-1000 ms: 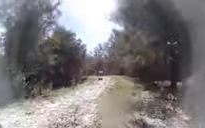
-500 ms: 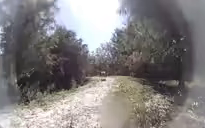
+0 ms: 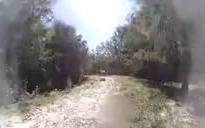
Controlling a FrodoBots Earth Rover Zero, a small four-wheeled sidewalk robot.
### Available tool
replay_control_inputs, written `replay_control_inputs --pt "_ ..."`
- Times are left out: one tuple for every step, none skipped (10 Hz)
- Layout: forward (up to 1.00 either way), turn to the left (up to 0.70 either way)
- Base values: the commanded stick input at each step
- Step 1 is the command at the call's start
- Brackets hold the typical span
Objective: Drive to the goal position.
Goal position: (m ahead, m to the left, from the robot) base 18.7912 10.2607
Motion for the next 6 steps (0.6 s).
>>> replay_control_inputs --pt "0.85 0.0" --pt "0.85 0.0" --pt "0.85 0.0" --pt "0.85 0.0" --pt "0.85 0.0" --pt "0.85 0.0"
